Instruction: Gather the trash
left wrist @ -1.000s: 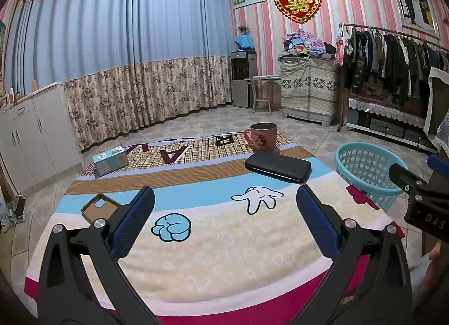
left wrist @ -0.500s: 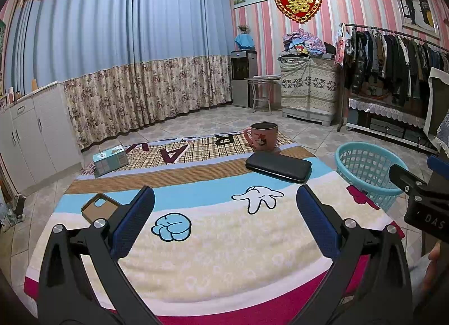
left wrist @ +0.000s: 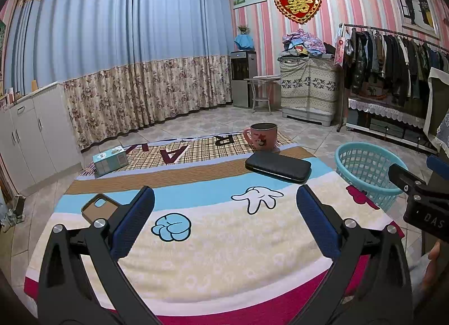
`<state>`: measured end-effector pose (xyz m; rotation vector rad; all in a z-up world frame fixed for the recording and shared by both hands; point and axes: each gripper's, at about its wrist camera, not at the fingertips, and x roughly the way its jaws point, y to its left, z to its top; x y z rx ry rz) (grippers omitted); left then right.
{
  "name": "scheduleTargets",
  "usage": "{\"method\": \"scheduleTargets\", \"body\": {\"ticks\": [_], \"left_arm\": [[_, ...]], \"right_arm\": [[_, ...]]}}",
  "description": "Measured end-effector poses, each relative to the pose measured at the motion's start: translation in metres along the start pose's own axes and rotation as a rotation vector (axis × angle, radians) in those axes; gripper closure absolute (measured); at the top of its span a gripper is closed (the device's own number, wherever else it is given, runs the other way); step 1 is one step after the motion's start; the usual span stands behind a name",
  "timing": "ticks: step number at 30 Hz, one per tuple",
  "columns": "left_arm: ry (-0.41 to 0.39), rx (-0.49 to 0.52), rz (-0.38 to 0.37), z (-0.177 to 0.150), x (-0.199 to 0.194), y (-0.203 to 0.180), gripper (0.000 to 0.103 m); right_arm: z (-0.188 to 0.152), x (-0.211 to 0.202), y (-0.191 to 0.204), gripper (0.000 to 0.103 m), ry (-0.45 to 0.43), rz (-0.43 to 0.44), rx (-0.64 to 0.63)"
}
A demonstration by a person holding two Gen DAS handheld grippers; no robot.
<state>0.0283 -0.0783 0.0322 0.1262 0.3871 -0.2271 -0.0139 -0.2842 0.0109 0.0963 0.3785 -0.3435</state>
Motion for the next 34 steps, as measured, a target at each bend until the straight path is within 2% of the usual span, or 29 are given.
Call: {"method": "scheduleTargets", "body": {"ticks": [34], "left_arm": [[0.001, 0.005, 0.005, -0.001, -0.002, 0.0001, 0.005]], "right_arm": [[0.0001, 0.0002, 0.0007, 0.004, 0.001, 0.0, -0.001]]}}
